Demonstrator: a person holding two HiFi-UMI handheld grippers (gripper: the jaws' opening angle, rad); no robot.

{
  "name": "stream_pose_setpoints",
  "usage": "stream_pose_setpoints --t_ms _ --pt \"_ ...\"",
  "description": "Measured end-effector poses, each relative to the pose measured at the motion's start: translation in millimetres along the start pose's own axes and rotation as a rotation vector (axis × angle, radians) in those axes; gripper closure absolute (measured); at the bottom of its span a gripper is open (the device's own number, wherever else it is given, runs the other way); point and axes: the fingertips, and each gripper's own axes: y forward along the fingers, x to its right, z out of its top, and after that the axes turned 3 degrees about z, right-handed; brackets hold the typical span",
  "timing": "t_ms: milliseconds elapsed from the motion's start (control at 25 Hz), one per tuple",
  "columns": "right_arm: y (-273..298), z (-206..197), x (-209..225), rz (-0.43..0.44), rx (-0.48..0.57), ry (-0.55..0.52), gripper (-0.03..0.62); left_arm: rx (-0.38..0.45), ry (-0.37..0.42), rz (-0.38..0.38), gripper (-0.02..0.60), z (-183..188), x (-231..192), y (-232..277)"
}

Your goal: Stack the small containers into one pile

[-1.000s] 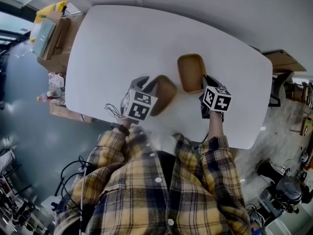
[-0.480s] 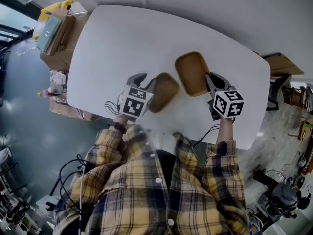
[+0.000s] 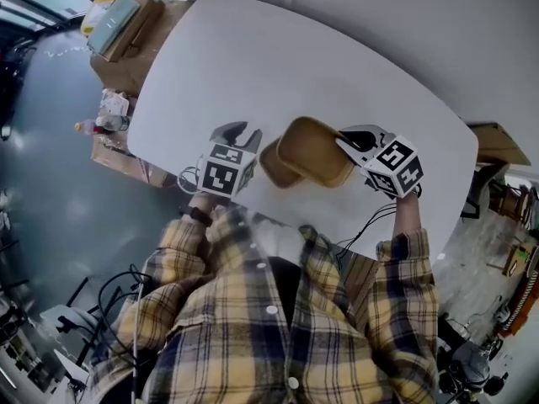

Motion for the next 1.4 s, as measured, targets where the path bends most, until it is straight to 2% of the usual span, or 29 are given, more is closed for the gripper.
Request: stream_pose_setpoints --t_ms 200,440,720,840,1040,1120,1240,1400 --pt "41.2 5.3 -31.0 0.214 -0.171 -0.193 0.562 -0.011 -0.036 0.031 0.457 -17.6 -14.3 -11.5" --pt "68.4 13.6 -38.1 0.330 -0.315 -0.347 0.561 -0.017 -0.065 0.030 0.457 -26.3 -20.6 -15.1" --pt "73.8 21.0 -48.1 0.503 -0.467 -0.530 0.561 -0.017 -0.054 -0.008 0.457 -22.7 -7.4 -12.1" --pt "79.6 25.9 -55.1 0.564 -0.515 -0.639 0.562 -0.021 -0.050 -0.014 0.457 -21.8 -8.2 -9.8" --pt "101.9 28.6 -59.0 0.619 -0.532 -0.781 0.562 -0.028 -0.061 -0.006 0.457 -22.3 -13.1 -7.2" --pt "110.6 25.6 -59.1 0.615 -0.517 -0.827 0.560 -0.032 -0.066 -0.005 0.457 -23.0 -15.1 -6.7" --pt "124.5 20.2 -55.5 0.554 -0.460 -0.903 0.553 -0.038 -0.076 0.001 0.456 -26.4 -21.5 -5.0" --pt "131.1 15.3 -53.7 0.458 -0.332 -0.945 0.542 -0.046 -0.086 0.009 0.457 -30.5 -27.8 -3.8"
